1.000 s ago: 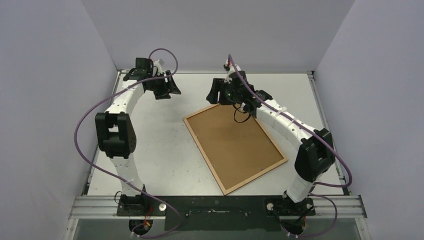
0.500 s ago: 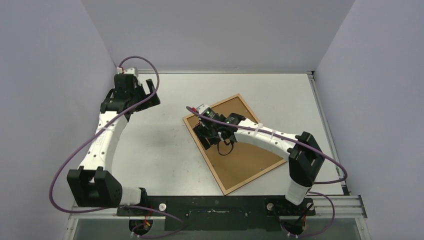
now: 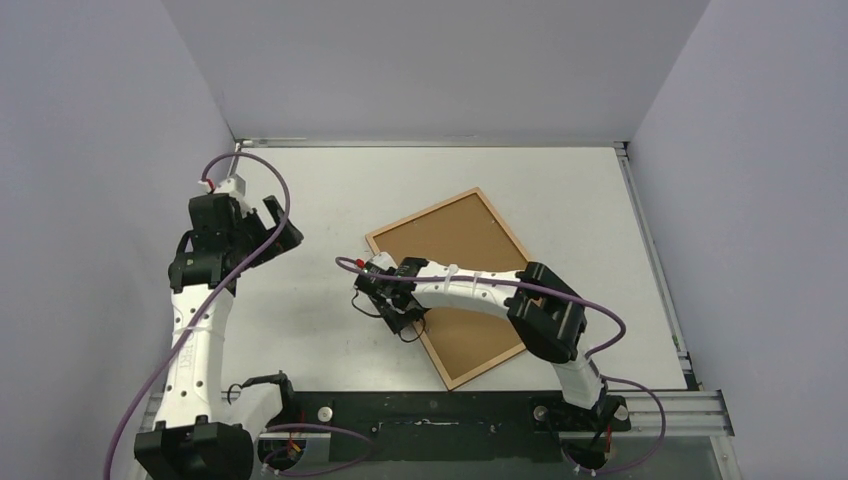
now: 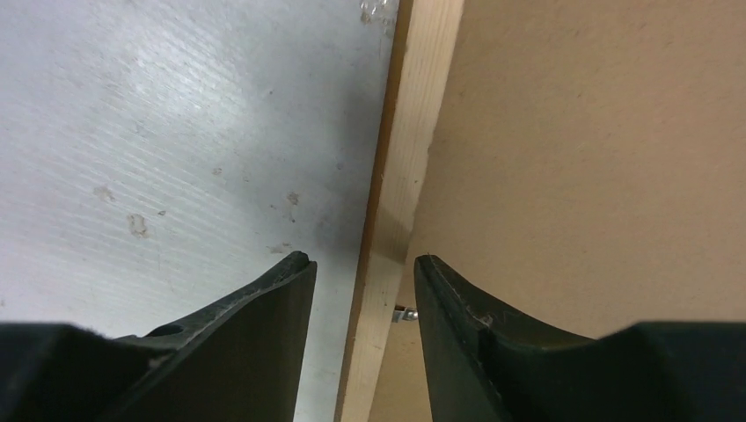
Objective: Put the photo into the frame
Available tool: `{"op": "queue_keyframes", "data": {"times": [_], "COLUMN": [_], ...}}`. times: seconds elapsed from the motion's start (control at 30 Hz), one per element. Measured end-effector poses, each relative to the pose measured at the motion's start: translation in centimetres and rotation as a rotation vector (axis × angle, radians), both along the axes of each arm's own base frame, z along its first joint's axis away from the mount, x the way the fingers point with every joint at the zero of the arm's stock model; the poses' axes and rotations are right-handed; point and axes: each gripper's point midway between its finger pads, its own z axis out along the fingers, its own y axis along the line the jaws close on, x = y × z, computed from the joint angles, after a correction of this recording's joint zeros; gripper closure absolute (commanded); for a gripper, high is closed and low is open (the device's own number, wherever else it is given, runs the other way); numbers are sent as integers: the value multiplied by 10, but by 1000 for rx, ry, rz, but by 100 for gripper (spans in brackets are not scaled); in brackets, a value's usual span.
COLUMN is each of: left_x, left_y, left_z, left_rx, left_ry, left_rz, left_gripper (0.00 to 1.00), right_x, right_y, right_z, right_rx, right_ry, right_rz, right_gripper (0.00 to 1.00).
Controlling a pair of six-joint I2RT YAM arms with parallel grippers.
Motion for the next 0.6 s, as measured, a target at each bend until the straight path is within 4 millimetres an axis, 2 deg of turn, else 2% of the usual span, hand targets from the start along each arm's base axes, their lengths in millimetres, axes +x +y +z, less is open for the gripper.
{"op": "queue_keyframes", "data": {"times": [0.13,0.3,0.6], "left_x": [-15,-25,-36], "left_y": [-7,-11,-13], "left_z": [-1,-8,-27], "left_rx": [-18,-33,-55], "left_ry": [-1,7,59], "left_rz": [-21,-31,-18], "left_gripper": [3,3,3], "right_x": [-5,-2,0], "right_y": [-3,-6,-5], "right_z": [-15,-20,-20], "right_rx": [-46,-73,-71], "right_ry": [10,2,7], "right_rz": [-23,-47,-56], "right_gripper": [58,63,93]}}
